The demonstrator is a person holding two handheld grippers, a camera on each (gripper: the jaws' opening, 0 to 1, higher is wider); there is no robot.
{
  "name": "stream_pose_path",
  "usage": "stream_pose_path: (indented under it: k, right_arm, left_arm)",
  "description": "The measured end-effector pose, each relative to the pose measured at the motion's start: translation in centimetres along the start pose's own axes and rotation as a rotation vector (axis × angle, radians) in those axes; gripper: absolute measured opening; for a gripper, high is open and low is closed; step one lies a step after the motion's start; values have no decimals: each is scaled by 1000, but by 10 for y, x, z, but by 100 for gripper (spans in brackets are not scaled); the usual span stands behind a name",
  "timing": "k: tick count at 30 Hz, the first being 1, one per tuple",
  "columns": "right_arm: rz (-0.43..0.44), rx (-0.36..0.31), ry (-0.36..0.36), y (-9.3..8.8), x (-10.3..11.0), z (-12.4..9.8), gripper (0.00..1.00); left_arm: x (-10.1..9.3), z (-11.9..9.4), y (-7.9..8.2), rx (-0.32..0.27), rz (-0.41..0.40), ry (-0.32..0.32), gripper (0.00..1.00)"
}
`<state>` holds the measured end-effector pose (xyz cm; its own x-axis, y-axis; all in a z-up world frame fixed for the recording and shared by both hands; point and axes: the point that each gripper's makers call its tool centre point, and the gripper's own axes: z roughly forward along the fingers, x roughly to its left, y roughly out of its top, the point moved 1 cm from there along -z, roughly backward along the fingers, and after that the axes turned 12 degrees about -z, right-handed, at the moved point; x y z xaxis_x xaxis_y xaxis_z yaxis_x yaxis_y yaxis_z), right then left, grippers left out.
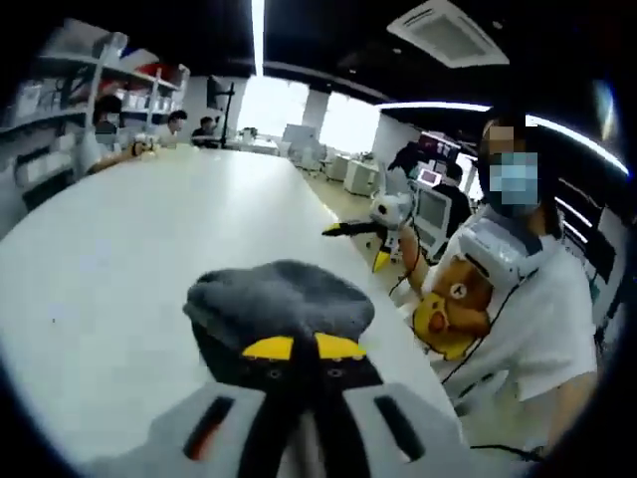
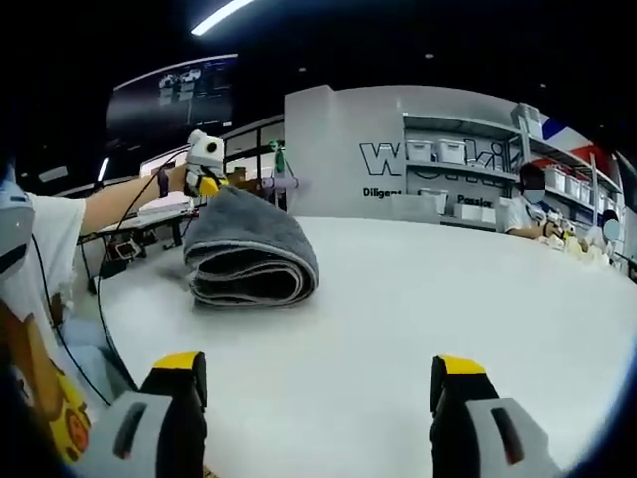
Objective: Fold the towel on the table until its edges align and the towel forms a compact rectangular stack.
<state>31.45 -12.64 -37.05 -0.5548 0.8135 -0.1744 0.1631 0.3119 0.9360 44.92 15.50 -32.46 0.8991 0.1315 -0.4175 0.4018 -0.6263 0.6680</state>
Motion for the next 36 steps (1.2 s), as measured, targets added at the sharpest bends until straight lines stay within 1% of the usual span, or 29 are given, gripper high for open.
stream_pose_path:
  k: [1, 2, 3, 4, 6, 7, 9, 10, 11, 12, 13, 14, 15, 16, 17, 18, 19, 20, 22, 24, 27, 28, 29, 30, 31, 32, 33, 35, 36]
  right_arm:
    - [0, 2, 4, -1, 1, 0, 97]
    - [0, 4, 6, -1, 1, 0, 97]
    - [0, 6, 7, -2, 1, 0, 97]
    - [-1, 8, 8, -2, 2, 0, 97]
    - [-1, 8, 7, -2, 1, -2, 97]
    - [-3, 7, 2, -1, -1, -4, 97]
    - [-4, 6, -10, -1, -3, -6, 97]
    - [-3, 4, -15, -1, -4, -7, 97]
    - [-2, 3, -19, -1, -4, -7, 97]
    - [-1, 3, -20, -1, -4, -7, 97]
    - [-1, 2, -20, -1, -4, -7, 97]
    - [1, 2, -17, -2, -3, -6, 97]
    - [2, 5, -14, -3, -2, -6, 97]
    - [1, 7, -9, -3, -1, -6, 97]
    - [-1, 10, -4, -4, 1, -6, 97]
    - [-2, 11, -1, -4, 1, -7, 97]
    - [-3, 12, -1, -4, 2, -8, 97]
    - [-5, 12, -4, -4, 0, -10, 97]
    - [-6, 9, -14, -3, -2, -11, 97]
    - [-6, 0, -17, -1, -3, -12, 97]
    - [-5, -3, -11, -1, -2, -11, 97]
    - [-6, -2, -10, -1, -1, -11, 97]
    - [-6, -1, -7, -1, -1, -11, 97]
    - [-6, -2, -4, -1, -1, -11, 97]
    - [-8, -3, 2, -1, 0, -11, 97]
    - [-11, -4, 6, 0, 0, -11, 97]
    - [-15, -6, 10, 1, -1, -11, 97]
    - [-17, -13, 11, 3, -5, -12, 97]
    - [-17, -16, 11, 3, -7, -12, 97]
  left_arm:
    - [11, 8, -23, 80, -35, 21, 7]
    - [20, 13, -41, 145, -62, 53, 7]
    - [24, 20, -50, 158, -60, 64, 7]
    - [29, 22, -55, 177, -67, 86, 7]
    - [27, 14, -47, 155, -49, 96, 6]
    - [23, 8, -36, 118, -31, 98, 6]
    - [12, -6, -11, 26, -1, 62, 6]
    - [10, -11, -1, -10, 15, 63, 6]
    - [12, -13, 2, -28, 19, 69, 6]
    - [15, -12, 0, -21, 10, 72, 7]
    - [22, -8, -4, -13, 1, 79, 7]
    - [33, -3, -16, 27, -12, 113, 7]
    - [37, 6, -29, 70, -29, 117, 7]
    - [39, 12, -38, 95, -33, 113, 7]
    - [42, 17, -39, 87, -30, 117, 7]
    - [42, 16, -36, 69, -25, 120, 7]
    - [41, 12, -29, 40, -19, 127, 7]
    - [39, 7, -25, 31, -3, 139, 7]
    - [34, -1, -20, 33, 10, 157, 11]
    - [29, -7, -17, 44, 37, 174, 22]
    - [19, -13, -13, 51, 95, 223, 32]
    - [16, -16, -9, 34, 117, 253, 37]
    - [14, -19, -2, 3, 135, 287, 42]
    - [9, -23, 4, -31, 151, 321, 44]
    - [6, -28, 13, -83, 165, 363, 45]
    - [0, -35, 25, -170, 158, 440, 47]
    - [-7, -40, 31, -235, 148, 486, 49]
    - [-24, -50, 39, -410, 66, 557, 57]
    - [-30, -53, 39, -461, 42, 577, 60]
